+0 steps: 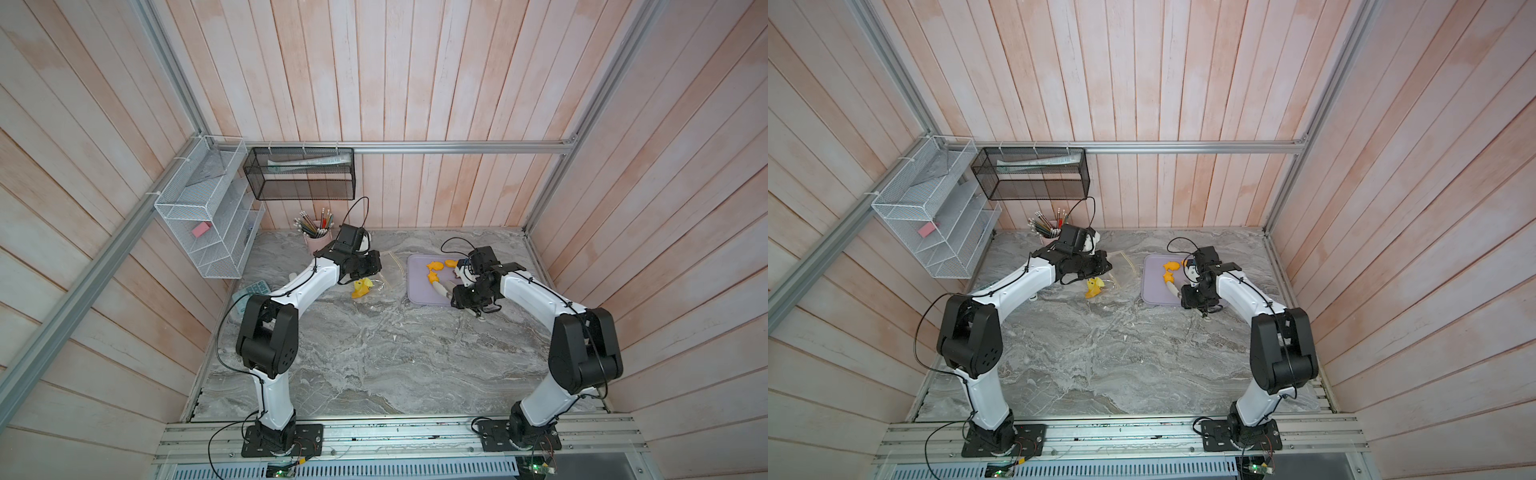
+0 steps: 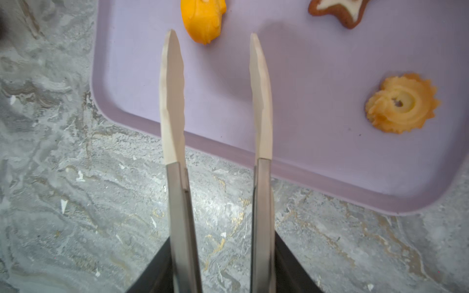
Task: Put the cookies into a resealable bag to prevent moisture
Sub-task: Pick up the cookie from the tray.
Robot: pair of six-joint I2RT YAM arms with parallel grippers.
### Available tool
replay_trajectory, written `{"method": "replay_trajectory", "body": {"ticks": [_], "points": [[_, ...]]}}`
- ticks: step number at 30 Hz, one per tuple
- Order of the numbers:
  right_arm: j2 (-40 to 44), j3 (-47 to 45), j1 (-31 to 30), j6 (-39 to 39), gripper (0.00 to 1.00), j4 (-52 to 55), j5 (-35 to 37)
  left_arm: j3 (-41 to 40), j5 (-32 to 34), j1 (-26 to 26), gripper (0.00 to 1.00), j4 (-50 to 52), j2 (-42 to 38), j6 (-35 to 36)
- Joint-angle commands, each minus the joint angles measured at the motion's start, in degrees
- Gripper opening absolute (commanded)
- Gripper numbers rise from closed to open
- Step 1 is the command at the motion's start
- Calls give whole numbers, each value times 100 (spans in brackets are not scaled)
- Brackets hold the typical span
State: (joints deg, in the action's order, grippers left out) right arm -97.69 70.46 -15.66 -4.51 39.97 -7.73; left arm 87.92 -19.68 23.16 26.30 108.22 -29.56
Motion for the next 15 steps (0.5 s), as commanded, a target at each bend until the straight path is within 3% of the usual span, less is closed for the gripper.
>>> {"method": "replay_trajectory", "body": {"ticks": [1, 15], "points": [[-274, 437, -212, 169, 53, 70, 584, 24, -113, -2, 0, 24, -123, 106], [-1161, 1089, -400, 288, 51, 19, 1075, -55, -115, -4, 0, 0, -135, 126]]}}
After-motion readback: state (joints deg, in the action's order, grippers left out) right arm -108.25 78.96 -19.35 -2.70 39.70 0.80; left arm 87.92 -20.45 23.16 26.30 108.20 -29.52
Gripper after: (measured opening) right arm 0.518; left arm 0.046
